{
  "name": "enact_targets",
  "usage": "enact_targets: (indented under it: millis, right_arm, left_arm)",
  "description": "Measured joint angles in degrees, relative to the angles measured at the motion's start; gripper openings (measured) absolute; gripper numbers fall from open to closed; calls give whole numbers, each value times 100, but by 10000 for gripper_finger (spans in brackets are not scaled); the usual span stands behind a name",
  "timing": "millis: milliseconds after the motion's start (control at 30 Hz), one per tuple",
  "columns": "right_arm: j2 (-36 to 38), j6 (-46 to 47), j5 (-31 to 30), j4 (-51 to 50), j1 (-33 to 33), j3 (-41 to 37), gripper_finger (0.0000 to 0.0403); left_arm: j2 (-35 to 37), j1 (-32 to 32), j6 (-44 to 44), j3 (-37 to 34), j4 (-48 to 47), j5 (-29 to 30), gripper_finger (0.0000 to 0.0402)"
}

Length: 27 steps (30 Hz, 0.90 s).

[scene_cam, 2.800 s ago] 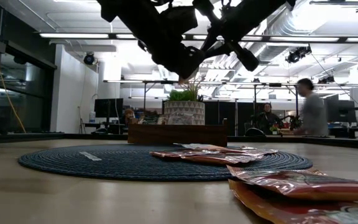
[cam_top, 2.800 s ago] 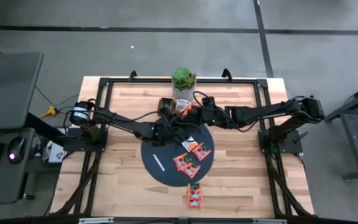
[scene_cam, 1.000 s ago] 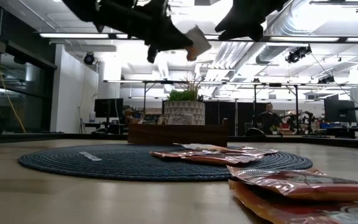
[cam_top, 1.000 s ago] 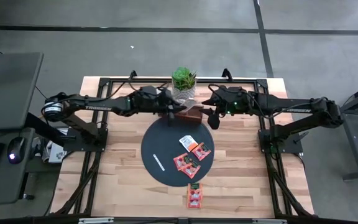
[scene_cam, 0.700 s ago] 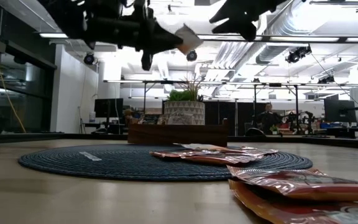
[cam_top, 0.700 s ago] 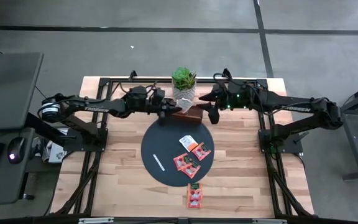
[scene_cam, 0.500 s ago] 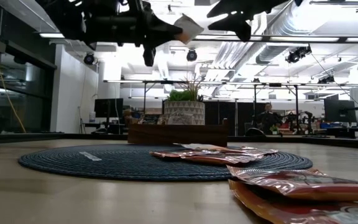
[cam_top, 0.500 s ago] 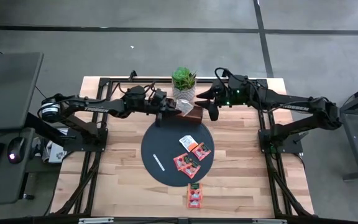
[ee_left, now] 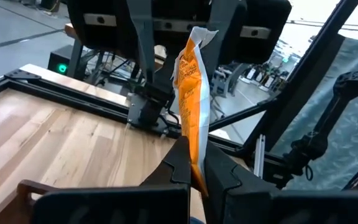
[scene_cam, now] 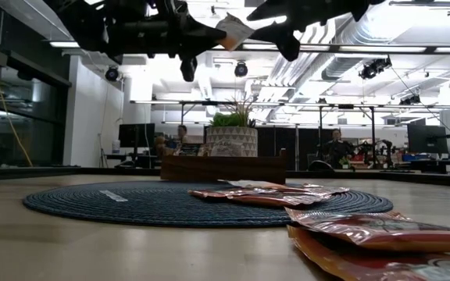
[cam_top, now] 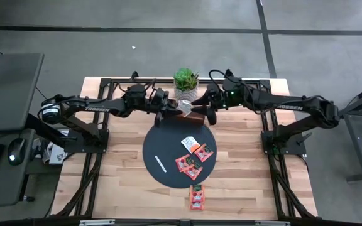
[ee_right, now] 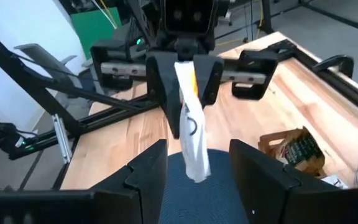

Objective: Pick & Place Tea
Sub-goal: Put the white tea bag into the middle section of the wooden organizer

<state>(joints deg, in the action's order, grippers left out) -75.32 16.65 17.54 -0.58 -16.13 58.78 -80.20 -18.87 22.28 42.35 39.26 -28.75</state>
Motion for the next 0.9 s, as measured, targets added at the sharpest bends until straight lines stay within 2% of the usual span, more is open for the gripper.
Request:
enact_targets:
  millis: [367, 567, 800, 900]
  right_arm:
    - [-90, -45, 264, 113, -18, 0, 158]
    - [-90, -167, 299, 133, -36, 0, 106]
    - [-90, -326, 299, 173, -76, 0, 16]
    - [-90, -382, 301, 173, -73, 0, 7]
  left_arm:
    - [0, -31, 7, 2, -42, -196, 0]
    - [0, -31, 7, 2, -55, -186, 0]
    - [-2, -31, -35, 2, -227, -178, 0]
    - [-2, -31, -35, 2, -233, -173, 0]
